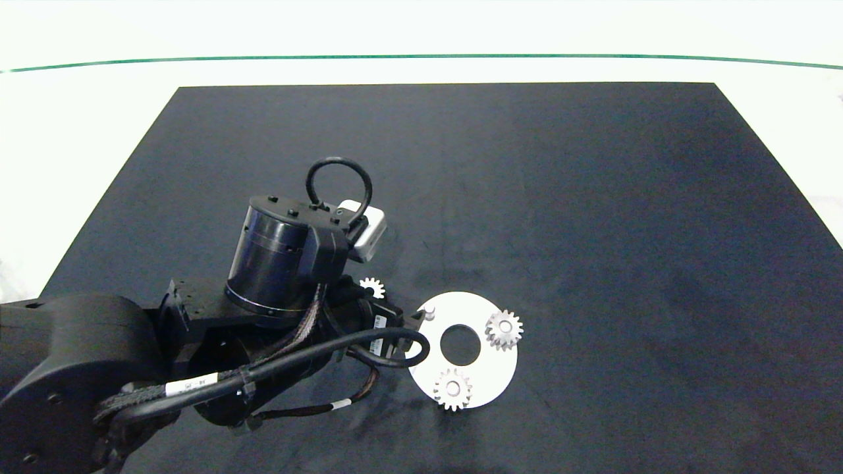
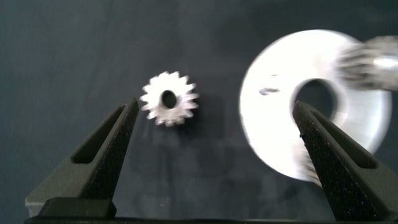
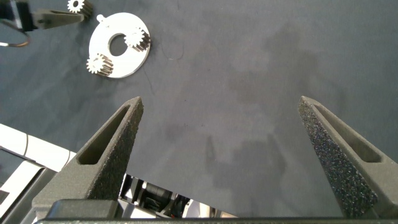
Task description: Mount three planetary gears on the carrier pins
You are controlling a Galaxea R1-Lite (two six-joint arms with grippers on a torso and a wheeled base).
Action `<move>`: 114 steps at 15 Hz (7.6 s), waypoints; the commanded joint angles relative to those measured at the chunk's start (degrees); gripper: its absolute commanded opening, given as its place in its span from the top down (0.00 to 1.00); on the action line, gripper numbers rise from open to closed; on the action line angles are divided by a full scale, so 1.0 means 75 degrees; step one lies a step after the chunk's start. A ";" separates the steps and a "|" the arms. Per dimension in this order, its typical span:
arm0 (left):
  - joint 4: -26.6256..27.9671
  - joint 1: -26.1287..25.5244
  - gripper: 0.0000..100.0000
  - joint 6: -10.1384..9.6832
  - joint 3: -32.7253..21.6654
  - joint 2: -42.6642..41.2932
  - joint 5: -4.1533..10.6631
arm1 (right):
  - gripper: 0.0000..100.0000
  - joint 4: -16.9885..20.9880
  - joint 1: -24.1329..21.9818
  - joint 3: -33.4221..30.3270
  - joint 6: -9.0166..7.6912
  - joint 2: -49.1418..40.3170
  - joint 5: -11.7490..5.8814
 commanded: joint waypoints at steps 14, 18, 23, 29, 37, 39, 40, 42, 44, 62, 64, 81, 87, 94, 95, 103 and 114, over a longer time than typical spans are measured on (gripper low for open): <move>-0.1077 0.0795 0.00 0.0218 0.0465 0.0469 0.0088 | 0.00 0.0024 0.0002 0.0084 0.0016 -0.0068 -0.0010; -0.1312 0.0830 0.00 0.0417 0.0512 0.0504 0.0123 | 0.00 0.0024 0.0002 0.0096 0.0016 -0.0068 -0.0010; -0.2683 0.0830 0.03 0.1003 0.1098 0.0856 0.0299 | 0.00 0.0024 0.0002 0.0084 0.0016 -0.0068 -0.0010; -0.2964 0.0830 0.15 0.1167 0.1238 0.0879 0.0334 | 0.00 0.0024 0.0002 0.0084 0.0016 -0.0068 0.0002; -0.2952 0.0819 0.32 0.1156 0.1262 0.0891 0.0334 | 0.00 0.0024 0.0002 0.0096 0.0040 -0.0068 0.0002; -0.2964 0.0807 0.35 0.1156 0.1262 0.0891 0.0334 | 0.00 0.0024 0.0002 0.0096 0.0075 -0.0080 -0.0010; -0.2952 0.0795 0.38 0.1156 0.1262 0.0891 0.0334 | 0.00 0.0024 0.0002 0.0096 0.0087 -0.0080 0.0002; -0.2952 0.0772 0.41 0.1156 0.1285 0.0902 0.0334 | 0.00 0.0024 0.0002 0.0096 0.0087 -0.0104 -0.0010; -0.2941 0.0772 0.45 0.1156 0.1273 0.0902 0.0334 | 0.00 0.0024 0.0002 0.0096 0.0087 -0.0115 -0.0010; -0.2554 0.0678 0.78 0.1179 0.1273 0.0398 0.0334 | 0.00 0.0024 0.0002 0.0131 0.0098 -0.0115 0.0002; -0.1616 0.0514 0.78 0.1214 0.0992 -0.0176 0.0334 | 0.00 0.0024 0.0002 0.0131 0.0087 -0.0115 -0.0010; -0.0679 -0.1302 0.78 0.0792 -0.0391 0.0516 0.0346 | 0.00 0.0024 0.0002 0.0178 0.0227 -0.0139 -0.0010; -0.0960 -0.1291 0.78 0.0827 -0.0426 0.1020 0.0615 | 0.00 0.0024 0.0002 0.0202 0.0227 -0.0209 -0.0010; -0.1276 -0.1010 0.78 0.1167 -0.0426 0.1313 0.0615 | 0.00 0.0024 0.0014 0.0213 0.0227 -0.0244 0.0002; -0.1276 -0.0974 0.78 0.1167 -0.0426 0.1324 0.0615 | 0.00 0.0024 0.0014 0.0248 0.0227 -0.0244 0.0002; -0.1276 -0.0845 0.78 0.1402 -0.0320 0.1125 0.0615 | 0.00 0.0024 0.0025 0.0319 0.0239 -0.0279 0.0002; -0.1956 -0.0845 0.78 0.1343 0.0266 0.1172 0.0615 | 0.00 0.0024 0.0014 0.0319 0.0239 -0.0291 0.0002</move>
